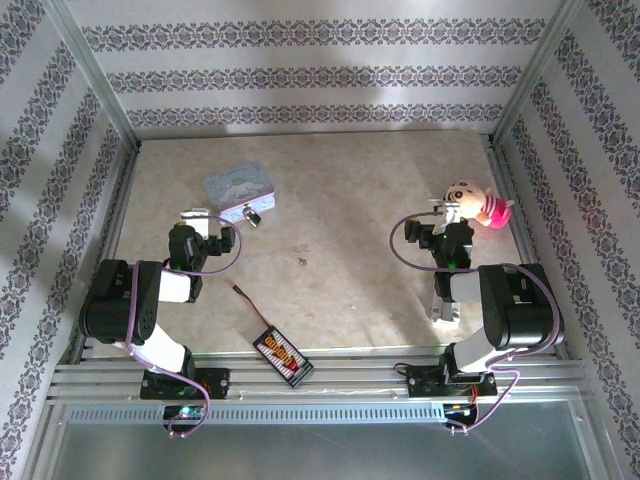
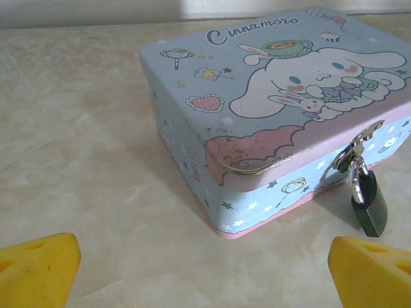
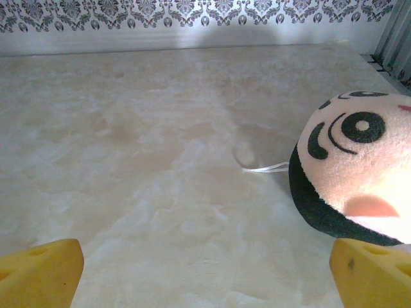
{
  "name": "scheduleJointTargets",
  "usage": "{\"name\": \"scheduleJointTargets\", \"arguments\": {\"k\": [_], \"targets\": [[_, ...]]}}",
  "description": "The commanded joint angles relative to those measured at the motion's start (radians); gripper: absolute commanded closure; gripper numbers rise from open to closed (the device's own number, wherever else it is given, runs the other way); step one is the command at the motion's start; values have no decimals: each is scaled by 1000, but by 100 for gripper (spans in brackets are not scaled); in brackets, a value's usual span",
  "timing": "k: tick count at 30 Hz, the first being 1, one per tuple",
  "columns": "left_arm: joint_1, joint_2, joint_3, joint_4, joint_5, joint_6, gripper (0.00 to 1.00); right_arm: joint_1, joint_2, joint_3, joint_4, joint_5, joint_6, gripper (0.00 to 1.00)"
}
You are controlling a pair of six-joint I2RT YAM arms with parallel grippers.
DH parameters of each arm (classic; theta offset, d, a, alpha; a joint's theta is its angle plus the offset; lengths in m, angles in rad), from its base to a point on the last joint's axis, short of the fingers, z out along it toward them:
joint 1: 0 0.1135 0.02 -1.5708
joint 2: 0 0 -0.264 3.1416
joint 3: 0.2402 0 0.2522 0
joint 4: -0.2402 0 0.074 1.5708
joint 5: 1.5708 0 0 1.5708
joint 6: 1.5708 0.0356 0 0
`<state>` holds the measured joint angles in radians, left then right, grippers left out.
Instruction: Unlock a padlock with a key
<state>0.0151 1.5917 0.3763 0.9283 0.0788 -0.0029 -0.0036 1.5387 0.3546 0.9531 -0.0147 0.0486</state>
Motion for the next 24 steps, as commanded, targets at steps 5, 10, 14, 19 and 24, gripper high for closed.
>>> {"name": "scheduleJointTargets", "arguments": {"k": [5,10,14,19,24], "targets": [[3,-1,12,19,15,9,1,5,-6,18,7,13,-8,2],[3,-1,15,14,6,4,1,5,-7,18,7,13,-8,2],[3,-1,15,15,-3,3,1,5,-7,18,7,15,-10,2],[4,-51,-6,14,-76,-23,1,10,-8,17,8,22,-13,2],[3,-142,-6,-68,-122,-35,1,38,-33,20,-18,57,-38,2]]}}
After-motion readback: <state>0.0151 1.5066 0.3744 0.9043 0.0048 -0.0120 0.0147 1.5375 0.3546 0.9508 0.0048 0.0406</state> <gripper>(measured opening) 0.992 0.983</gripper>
